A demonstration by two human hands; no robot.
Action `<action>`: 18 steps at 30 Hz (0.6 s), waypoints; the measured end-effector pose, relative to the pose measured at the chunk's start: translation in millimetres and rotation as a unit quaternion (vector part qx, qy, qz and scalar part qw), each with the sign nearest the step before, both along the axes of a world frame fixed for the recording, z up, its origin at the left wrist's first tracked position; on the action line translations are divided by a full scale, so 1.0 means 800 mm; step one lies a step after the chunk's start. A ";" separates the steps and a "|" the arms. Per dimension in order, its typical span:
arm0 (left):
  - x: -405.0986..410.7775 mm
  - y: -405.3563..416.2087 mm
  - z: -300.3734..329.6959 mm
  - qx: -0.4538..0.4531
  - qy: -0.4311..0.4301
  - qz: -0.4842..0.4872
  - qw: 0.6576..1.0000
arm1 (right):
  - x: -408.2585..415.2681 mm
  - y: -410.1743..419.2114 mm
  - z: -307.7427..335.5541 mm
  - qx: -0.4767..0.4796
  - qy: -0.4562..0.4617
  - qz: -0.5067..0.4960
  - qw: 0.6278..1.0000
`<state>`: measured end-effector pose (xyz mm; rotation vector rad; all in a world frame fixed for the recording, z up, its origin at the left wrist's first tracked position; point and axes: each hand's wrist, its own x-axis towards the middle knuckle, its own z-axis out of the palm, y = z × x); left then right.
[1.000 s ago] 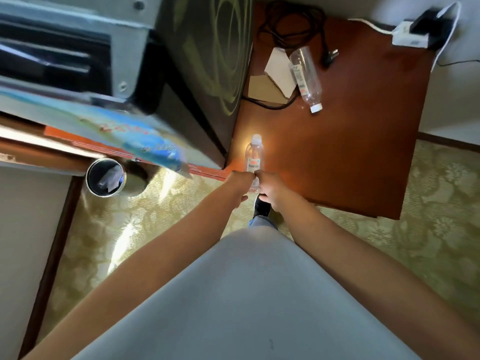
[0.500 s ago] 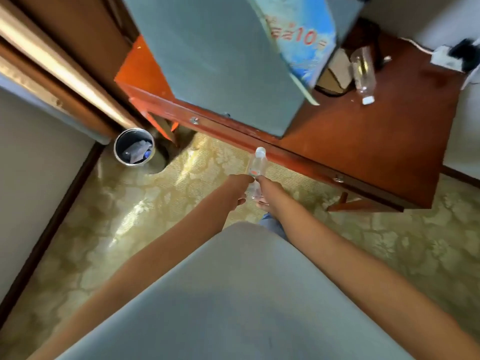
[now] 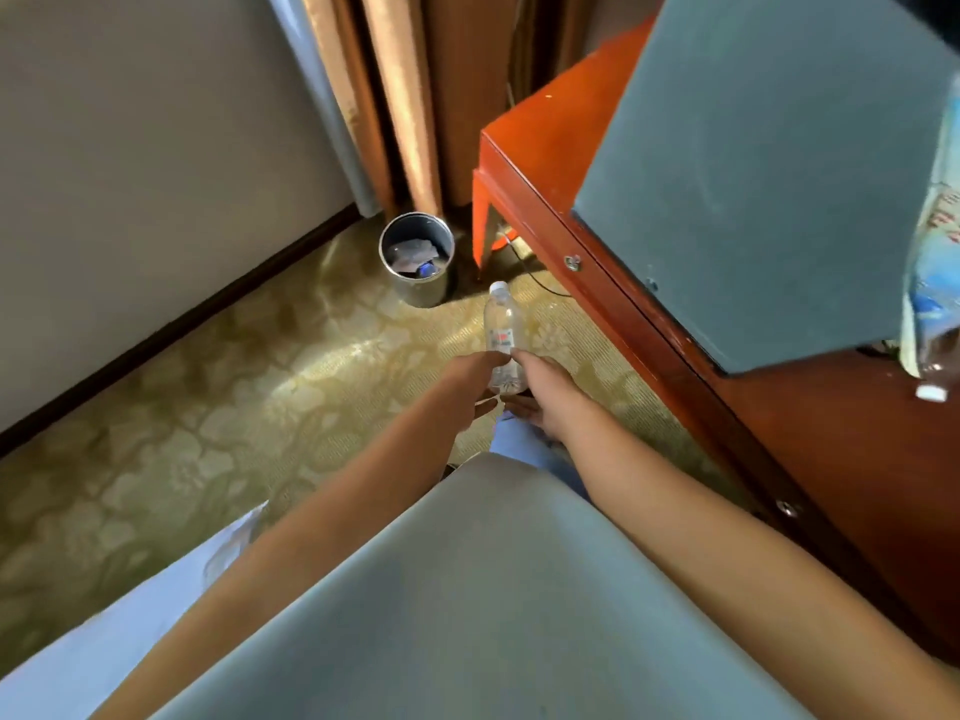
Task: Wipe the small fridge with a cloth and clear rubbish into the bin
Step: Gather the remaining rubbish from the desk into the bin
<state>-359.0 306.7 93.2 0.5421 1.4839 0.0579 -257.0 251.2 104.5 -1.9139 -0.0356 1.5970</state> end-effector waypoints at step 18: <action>0.022 0.277 0.012 0.043 0.049 0.109 0.992 | 0.034 0.329 0.000 -0.007 0.087 0.124 0.988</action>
